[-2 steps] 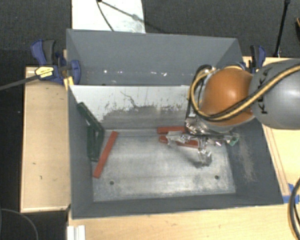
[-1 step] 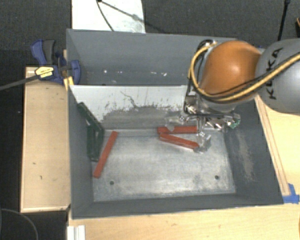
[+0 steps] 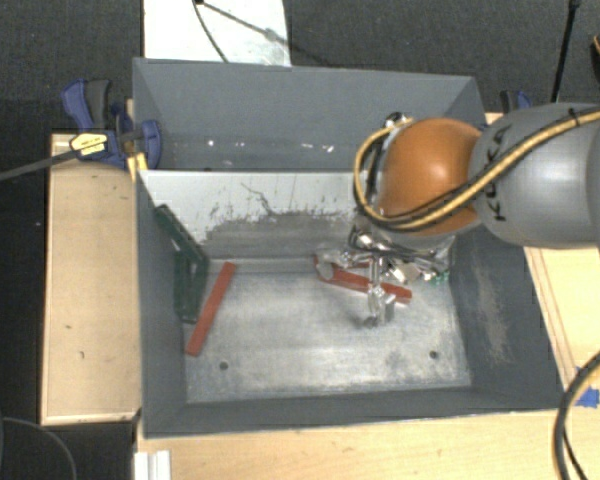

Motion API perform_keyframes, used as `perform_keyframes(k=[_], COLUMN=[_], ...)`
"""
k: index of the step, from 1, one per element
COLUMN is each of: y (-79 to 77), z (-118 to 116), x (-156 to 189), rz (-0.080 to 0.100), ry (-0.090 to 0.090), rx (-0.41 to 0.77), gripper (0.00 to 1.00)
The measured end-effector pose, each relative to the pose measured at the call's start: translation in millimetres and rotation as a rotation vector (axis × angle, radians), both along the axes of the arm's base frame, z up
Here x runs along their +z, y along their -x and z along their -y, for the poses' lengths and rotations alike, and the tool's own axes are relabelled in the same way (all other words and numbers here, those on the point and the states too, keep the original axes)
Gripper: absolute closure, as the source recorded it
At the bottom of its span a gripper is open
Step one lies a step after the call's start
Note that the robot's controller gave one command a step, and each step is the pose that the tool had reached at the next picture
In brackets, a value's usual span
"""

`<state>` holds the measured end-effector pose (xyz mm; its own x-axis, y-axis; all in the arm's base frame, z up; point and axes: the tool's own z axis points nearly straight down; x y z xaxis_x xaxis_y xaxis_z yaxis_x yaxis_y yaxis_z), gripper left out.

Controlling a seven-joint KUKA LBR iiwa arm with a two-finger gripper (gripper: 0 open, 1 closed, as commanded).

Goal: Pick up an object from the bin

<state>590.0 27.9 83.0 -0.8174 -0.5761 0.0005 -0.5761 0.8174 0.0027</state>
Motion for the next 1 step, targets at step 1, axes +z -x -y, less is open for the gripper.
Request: perform_keyframes(k=[1], y=[-0.9], z=[63.8], x=[-12.7], rz=[0.001], ry=[0.002], rx=[-0.048], gripper=[0.00])
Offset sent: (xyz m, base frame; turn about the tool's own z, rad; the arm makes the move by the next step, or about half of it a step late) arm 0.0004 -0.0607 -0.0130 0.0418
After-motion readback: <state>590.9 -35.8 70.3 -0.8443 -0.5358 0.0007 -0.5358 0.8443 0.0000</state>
